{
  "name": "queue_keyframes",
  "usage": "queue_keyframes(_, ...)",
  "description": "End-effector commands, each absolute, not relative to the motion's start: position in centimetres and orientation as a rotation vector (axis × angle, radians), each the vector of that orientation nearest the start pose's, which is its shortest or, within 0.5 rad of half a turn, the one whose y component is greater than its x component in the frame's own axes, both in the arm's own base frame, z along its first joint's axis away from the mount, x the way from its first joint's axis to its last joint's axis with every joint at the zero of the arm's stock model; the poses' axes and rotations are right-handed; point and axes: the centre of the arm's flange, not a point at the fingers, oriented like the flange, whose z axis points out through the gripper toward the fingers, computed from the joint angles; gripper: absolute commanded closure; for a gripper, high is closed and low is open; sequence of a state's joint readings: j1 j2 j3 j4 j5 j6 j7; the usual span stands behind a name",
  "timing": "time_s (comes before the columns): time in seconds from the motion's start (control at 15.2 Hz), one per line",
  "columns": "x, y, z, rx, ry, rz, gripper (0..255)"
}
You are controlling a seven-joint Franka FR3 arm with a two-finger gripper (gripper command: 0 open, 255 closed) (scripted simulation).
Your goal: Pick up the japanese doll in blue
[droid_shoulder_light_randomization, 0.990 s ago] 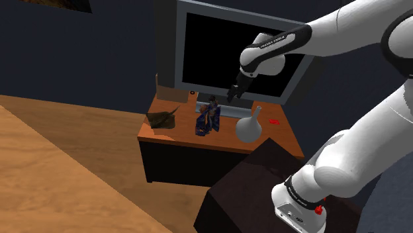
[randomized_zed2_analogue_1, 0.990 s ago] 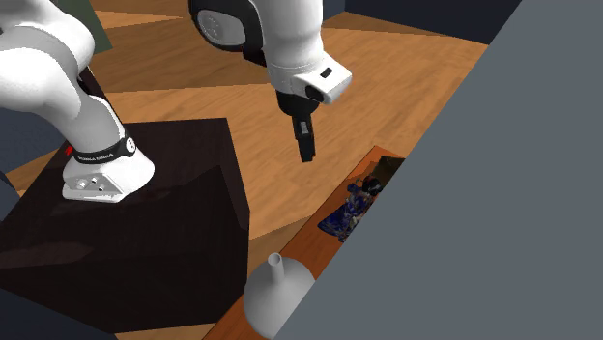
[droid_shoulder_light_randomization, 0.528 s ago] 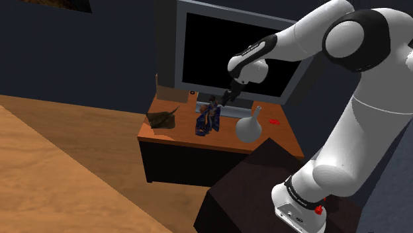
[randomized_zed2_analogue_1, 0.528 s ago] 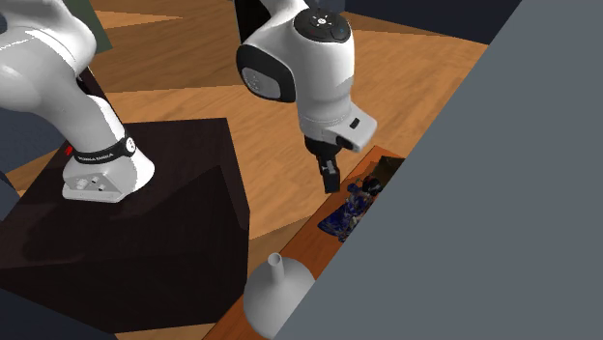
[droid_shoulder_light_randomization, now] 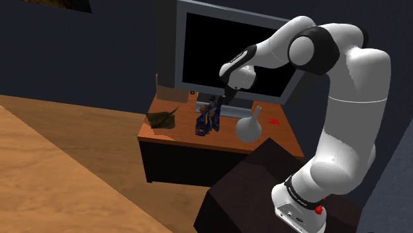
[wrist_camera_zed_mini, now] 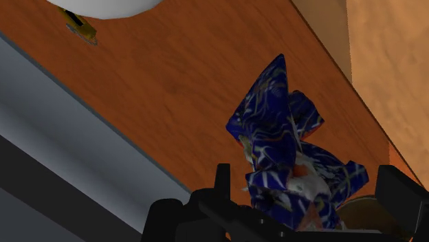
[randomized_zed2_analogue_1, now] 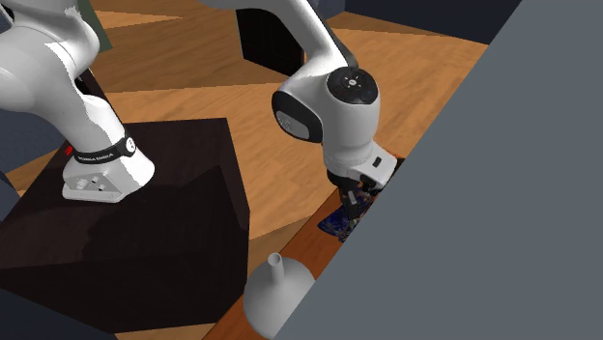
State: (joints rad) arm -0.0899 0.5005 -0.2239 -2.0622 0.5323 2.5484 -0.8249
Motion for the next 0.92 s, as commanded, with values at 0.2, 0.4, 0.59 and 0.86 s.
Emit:
queue_keyframes(0.2, 56.0, -18.8, 16.5, -2.982, -0.144, -0.176, 0)
queue_keyframes(0.4, 56.0, -18.8, 15.7, -2.982, -0.144, -0.176, 0)
queue_keyframes(0.59, 56.0, -18.8, 15.7, -2.982, -0.144, -0.176, 255)
queue_keyframes(0.86, 56.0, -18.8, 15.6, -2.982, -0.144, -0.176, 255)
